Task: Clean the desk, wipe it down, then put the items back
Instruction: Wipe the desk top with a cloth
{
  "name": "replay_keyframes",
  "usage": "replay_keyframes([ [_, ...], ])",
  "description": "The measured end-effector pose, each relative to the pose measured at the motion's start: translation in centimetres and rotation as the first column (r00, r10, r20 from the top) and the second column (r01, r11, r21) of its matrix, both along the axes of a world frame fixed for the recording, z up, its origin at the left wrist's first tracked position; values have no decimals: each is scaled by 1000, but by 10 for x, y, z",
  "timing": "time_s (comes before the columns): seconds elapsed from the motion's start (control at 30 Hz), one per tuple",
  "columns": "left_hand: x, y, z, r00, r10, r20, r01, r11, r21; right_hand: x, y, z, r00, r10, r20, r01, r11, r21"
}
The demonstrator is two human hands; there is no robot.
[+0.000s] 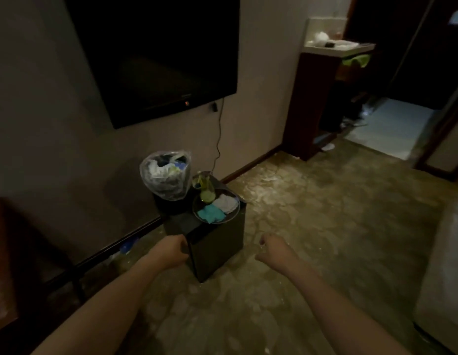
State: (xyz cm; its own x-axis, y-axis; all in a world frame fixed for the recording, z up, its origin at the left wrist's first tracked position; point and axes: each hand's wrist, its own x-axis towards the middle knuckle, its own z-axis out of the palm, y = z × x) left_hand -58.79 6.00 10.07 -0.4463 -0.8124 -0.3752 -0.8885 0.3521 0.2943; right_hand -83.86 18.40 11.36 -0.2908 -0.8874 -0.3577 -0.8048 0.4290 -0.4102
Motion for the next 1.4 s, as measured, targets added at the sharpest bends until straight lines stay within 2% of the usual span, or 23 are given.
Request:
replay_keyframes([
  [0.27,-66,-76,4,994,110,10,-110,994,13,-75,-123,-6,989,146,10,-145,989,-22],
  [0.53,-84,-180,-53,967,253,-7,-252,964,90,-101,-262,-59,954,290,78,-291,957,7],
  [0.73,-89,-269,-99,925,380,9,-374,906,200,-127,-381,-100,949,297,105,-306,949,78],
  [0.87,-99,-306,-131,893,448,39,-443,861,249,-134,-442,-137,948,241,209,-266,959,102],
  [1.03,-114,-324,-185,862,503,70,-500,817,287,-131,-503,-183,914,197,354,-212,977,4],
  [1.23,-127,-345,-259,804,593,36,-575,763,295,-120,-565,-257,806,147,573,-121,989,-84],
  [1.4,-130,-344,-308,764,643,45,-629,728,272,-112,-582,-297,713,176,679,-115,984,-134],
])
